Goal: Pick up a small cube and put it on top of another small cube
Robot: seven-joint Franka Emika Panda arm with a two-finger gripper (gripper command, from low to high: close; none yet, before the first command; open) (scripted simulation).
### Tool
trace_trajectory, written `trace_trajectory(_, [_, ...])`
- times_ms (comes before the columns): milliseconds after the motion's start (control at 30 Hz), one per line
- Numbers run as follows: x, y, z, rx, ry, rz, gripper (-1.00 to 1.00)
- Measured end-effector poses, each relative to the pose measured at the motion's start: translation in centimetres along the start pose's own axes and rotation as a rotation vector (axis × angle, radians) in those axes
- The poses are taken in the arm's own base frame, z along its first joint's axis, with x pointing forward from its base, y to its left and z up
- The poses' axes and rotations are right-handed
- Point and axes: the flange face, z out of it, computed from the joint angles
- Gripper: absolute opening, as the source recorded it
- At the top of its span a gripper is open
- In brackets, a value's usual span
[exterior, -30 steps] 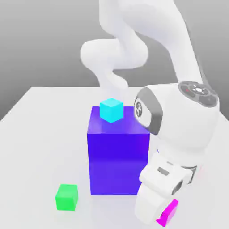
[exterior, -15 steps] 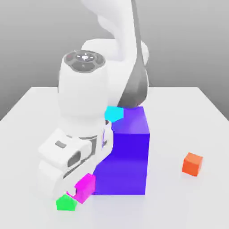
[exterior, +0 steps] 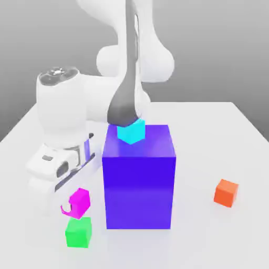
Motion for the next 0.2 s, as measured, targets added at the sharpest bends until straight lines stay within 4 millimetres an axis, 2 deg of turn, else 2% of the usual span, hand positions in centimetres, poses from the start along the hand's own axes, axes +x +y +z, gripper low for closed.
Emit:
trace_trajectory(100, [-0.2,-0.1,2.3,0.002,-0.003,0.002,-1.00])
trace_trajectory(133, [-0.3,-0.1,2.9,0.003,-0.005,0.003,1.00])
trace_trajectory(200, [-0.3,-0.1,2.9,0.003,-0.005,0.003,1.00])
